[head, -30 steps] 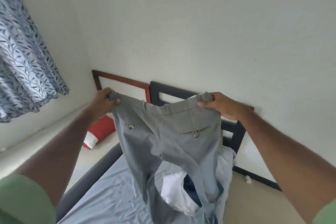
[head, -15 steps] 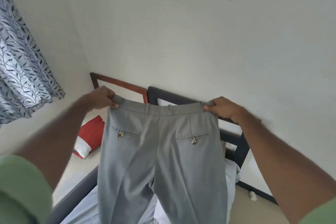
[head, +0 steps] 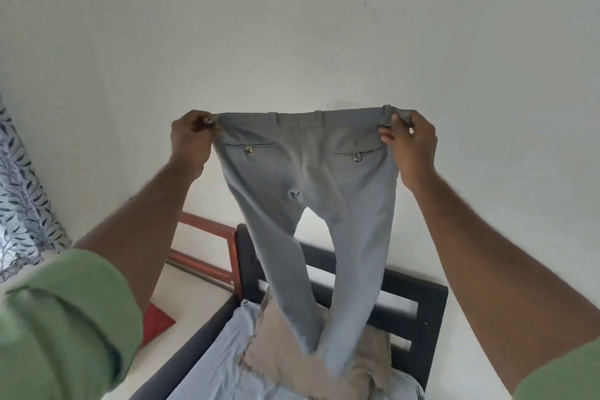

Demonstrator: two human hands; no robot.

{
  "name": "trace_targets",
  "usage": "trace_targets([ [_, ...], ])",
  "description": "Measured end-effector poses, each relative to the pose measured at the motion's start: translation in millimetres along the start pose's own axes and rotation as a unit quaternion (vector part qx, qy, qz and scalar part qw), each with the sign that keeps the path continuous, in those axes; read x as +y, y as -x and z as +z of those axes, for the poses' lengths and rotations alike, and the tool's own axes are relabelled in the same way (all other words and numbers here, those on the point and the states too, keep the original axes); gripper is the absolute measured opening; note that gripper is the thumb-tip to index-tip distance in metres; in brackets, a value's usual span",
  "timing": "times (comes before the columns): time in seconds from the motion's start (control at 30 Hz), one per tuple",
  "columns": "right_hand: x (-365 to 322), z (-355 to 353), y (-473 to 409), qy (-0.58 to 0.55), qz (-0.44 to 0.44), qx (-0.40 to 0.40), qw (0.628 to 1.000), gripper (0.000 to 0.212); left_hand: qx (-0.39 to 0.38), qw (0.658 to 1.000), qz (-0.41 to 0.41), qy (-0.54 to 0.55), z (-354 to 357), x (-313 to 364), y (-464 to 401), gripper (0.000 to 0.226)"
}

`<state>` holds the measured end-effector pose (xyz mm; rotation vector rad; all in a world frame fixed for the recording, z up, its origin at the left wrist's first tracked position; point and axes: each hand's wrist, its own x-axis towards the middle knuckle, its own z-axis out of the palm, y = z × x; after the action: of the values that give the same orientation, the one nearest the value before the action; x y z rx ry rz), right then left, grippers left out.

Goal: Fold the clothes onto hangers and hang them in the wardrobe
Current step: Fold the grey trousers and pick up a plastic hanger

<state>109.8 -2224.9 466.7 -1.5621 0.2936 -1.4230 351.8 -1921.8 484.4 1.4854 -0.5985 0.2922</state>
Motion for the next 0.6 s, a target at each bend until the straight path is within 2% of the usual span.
trace_targets([
  [0.1,-39.4,0.2,15.6,0.034,-0.038,0.017,0.999,0.017,-0.003,0.999,0.017,-0.027,-17.5,21.4,6.9,0.027],
  [0.2,-48.2,-7.6,59.4,0.059,-0.014,-0.005,0.998,0.021,-0.032,0.998,0.013,-0.059,-47.5,10.6,40.0,0.026],
  [0.33,-19.7,-22.6,153.7,0.107,0.057,-0.053,0.991,0.03,-0.087,0.985,-0.033,-0.144,-99.9,-44.3,106.2,0.011],
  [0.47,22.9,-32.7,279.5,0.146,0.146,-0.116,0.972,0.034,-0.129,0.962,-0.101,-0.218,-169.5,-123.3,197.3,0.034],
  [0.6,59.4,-41.3,408.1,0.152,0.241,-0.19,0.94,0.028,-0.15,0.932,-0.197,-0.264,-237.7,-186.1,310.5,0.021],
])
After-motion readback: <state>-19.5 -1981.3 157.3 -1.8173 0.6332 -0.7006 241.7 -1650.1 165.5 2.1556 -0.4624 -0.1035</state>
